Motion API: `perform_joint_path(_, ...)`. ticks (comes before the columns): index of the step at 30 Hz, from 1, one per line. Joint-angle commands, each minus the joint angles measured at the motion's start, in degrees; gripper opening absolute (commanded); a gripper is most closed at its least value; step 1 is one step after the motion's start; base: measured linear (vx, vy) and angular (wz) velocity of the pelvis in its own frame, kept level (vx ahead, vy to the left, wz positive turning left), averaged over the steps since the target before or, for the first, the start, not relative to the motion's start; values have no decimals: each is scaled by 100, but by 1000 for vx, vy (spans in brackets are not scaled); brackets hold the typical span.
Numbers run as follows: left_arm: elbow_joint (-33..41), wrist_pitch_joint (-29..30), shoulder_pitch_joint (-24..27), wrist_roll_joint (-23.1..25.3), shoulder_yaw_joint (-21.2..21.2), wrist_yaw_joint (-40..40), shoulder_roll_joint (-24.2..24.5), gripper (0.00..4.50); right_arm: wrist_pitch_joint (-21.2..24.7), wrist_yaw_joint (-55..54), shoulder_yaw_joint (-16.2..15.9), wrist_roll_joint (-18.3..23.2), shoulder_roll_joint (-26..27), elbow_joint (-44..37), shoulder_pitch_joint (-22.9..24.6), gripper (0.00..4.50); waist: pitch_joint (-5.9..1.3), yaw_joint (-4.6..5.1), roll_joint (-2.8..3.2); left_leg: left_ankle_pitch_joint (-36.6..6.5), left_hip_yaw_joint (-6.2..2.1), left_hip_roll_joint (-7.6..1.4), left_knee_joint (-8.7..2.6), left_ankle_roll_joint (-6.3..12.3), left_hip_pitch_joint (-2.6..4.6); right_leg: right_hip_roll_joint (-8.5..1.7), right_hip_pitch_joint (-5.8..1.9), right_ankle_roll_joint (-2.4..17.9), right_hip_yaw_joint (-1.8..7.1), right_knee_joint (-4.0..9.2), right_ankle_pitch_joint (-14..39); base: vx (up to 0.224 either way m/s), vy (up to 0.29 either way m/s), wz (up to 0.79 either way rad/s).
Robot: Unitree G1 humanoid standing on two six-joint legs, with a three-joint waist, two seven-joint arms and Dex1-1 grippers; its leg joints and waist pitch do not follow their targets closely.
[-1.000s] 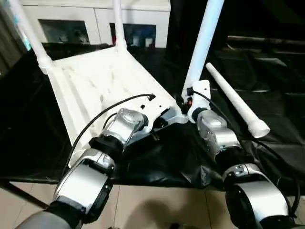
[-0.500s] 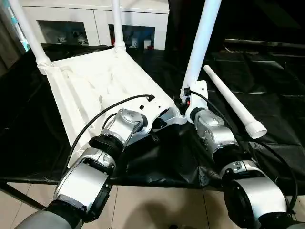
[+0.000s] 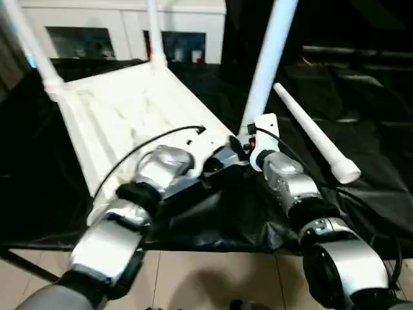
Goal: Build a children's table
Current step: Rotate leg to tighten
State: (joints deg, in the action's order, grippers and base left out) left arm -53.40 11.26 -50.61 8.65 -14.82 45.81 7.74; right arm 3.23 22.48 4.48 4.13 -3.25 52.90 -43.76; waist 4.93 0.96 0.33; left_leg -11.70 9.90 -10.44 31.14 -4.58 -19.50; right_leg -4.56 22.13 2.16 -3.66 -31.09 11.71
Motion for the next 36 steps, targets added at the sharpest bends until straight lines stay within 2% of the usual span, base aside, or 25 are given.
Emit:
perform_joint_path(1,291,-180,98,-15,-273,318,-129,0,339,913,-562,69,200,-35,342,402,-191,-51,15,-1802,-96,-315,-474,389,-49,-458,-154,1093,285,382,1897,0,0,0)
perform_joint_path(2,531,-305,234,-53,-322,630,47,0,355,1451,-851,22,-141,-659,612,409,-223,-76,-2,-1645,-73,-319,-446,485,-40,-444,-166,1109,282,375,1788,0,0,0)
perform_joint_path(3,555,-317,249,-59,-327,669,68,0,356,1513,-887,16,-184,-737,647,428,-238,-104,6,-1518,-66,-326,-436,527,-28,-439,-166,1120,286,366,1641,55,-22,3)
perform_joint_path(4,641,-378,305,-81,-342,809,155,0,377,1755,-1022,9,-369,-1052,790,439,-284,-105,19,-1186,-38,-325,-395,611,-26,-431,-166,1298,294,300,1141,67,-31,4)
perform_joint_path(5,752,-525,382,-133,-356,1034,255,0,389,2020,-1115,22,-562,-1384,940,439,-295,-124,13,-1023,-24,-323,-379,668,-30,-420,-177,1336,281,289,921,67,-31,4)
perform_joint_path(6,893,-528,461,-190,-351,1210,354,0,465,2305,-1183,86,-771,-1739,1098,439,-330,-155,-9,-609,24,-303,-303,856,-32,-385,-177,1508,282,202,244,89,-40,6)
perform_joint_path(7,893,-528,461,-190,-351,1210,354,0,465,2305,-1183,86,-771,-1739,1098,439,-346,-156,-12,-426,25,-299,-277,923,-63,-384,-199,1578,283,141,-73,94,-47,3)
perform_joint_path(8,1106,-634,585,-311,-323,1499,476,0,580,2627,-1200,185,-1017,-2181,1295,439,-353,-160,-2,-267,39,-299,-258,981,-78,-380,-195,1652,282,106,-333,94,-47,3)
perform_joint_path(9,1227,-637,650,-363,-306,1629,542,0,663,2793,-1198,237,-1144,-2424,1403,439,-362,-201,-11,21,43,-297,-219,1140,-94,-369,-237,1736,278,35,-894,83,-43,-1)
perform_joint_path(10,1341,-661,712,-397,-294,1739,628,0,749,2972,-1203,296,-1306,-2692,1526,439,-380,-237,-6,282,64,-280,-180,1279,-89,-350,-245,1798,276,-19,-1395,73,-34,-1)
perform_joint_path(11,1431,-805,770,-442,-287,1871,712,0,765,3113,-1212,323,-1461,-2915,1638,439,-405,-264,-3,449,64,-279,-152,1330,-96,-350,-257,1810,275,-64,-1670,73,-34,-1)
perform_joint_path(12,1600,-807,852,-490,-260,1992,847,0,872,3297,-1218,384,-1709,-3314,1836,439,-437,-313,-19,759,64,-261,-103,1438,-110,-315,-273,1792,271,-138,-2255,0,0,0)
perform_joint_path(13,1691,-818,896,-534,-259,2119,920,0,923,3375,-1218,427,-1812,-3488,1924,439,-449,-324,-23,903,65,-249,-78,1494,-123,-302,-273,1784,273,-177,-2569,0,0,0)
perform_joint_path(14,1764,-796,930,-562,-268,2230,985,0,956,3438,-1220,460,-1884,-3612,1992,439,-476,-344,13,1045,54,-261,-47,1580,-121,-298,-250,1802,259,-222,-2892,0,0,0)
perform_joint_path(15,1805,-796,951,-580,-277,2308,1024,0,970,3475,-1222,480,-1926,-3681,2031,439,-472,-350,13,982,52,-267,-41,1579,-136,-305,-231,1790,237,-215,-2782,0,0,0)
perform_joint_path(17,1910,-850,1007,-620,-311,2516,1131,0,966,3610,-1257,515,-2019,-3814,2120,439,-433,-366,24,555,51,-290,-69,1436,-149,-314,-208,1770,220,-155,-2065,0,0,0)
perform_joint_path(19,1967,-831,1032,-634,-326,2597,1180,0,926,3651,-1281,497,-2051,-3850,2145,439,-375,-362,31,-230,76,-322,-124,1071,-117,-321,-173,1692,236,-35,-663,0,0,0)
perform_joint_path(22,2111,-769,1094,-638,-362,2735,1259,0,905,3606,-1312,392,-2073,-3897,2140,439,-349,-364,30,-746,113,-329,-171,645,-76,-319,-141,1524,263,50,316,-17,-2,1)
perform_joint_path(24,2166,-752,1122,-641,-373,2784,1282,0,888,3562,-1312,361,-2065,-3873,2103,439,-367,-364,35,-727,120,-318,-171,504,-77,-315,-148,1439,285,41,376,0,0,0)
perform_joint_path(26,2253,-726,1164,-662,-379,2834,1309,0,912,3458,-1292,346,-2054,-3874,2070,439,-380,-368,36,-617,115,-316,-166,514,-87,-311,-156,1444,288,15,177,0,0,0)
perform_joint_path(27,2264,-726,1167,-669,-379,2844,1312,0,879,3367,-1266,318,-2025,-3801,2029,439,-405,-367,15,-375,113,-296,-141,580,-106,-298,-172,1484,287,-40,-211,0,0,0)
perform_joint_path(29,2285,-722,1175,-674,-379,2853,1318,0,861,3327,-1260,314,-2015,-3749,2002,414,-420,-365,18,-250,119,-282,-119,641,-110,-291,-176,1513,285,-62,-423,0,0,0)
perform_joint_path(32,2317,-708,1193,-674,-374,2856,1318,0,803,3251,-1235,310,-1977,-3646,1956,394,-453,-381,8,43,120,-263,-71,831,-133,-282,-201,1602,279,-127,-933,0,0,0)
perform_joint_path(34,2322,-703,1199,-674,-370,2846,1315,0,798,3274,-1238,326,-1968,-3637,1948,369,-464,-389,-1,133,118,-261,-54,922,-139,-280,-204,1632,271,-149,-1089,0,0,0)
perform_joint_path(36,2321,-696,1197,-675,-369,2837,1315,0,795,3303,-1257,335,-1973,-3630,1935,360,-457,-393,4,60,119,-266,-48,953,-142,-284,-197,1637,265,-139,-964,0,0,0)
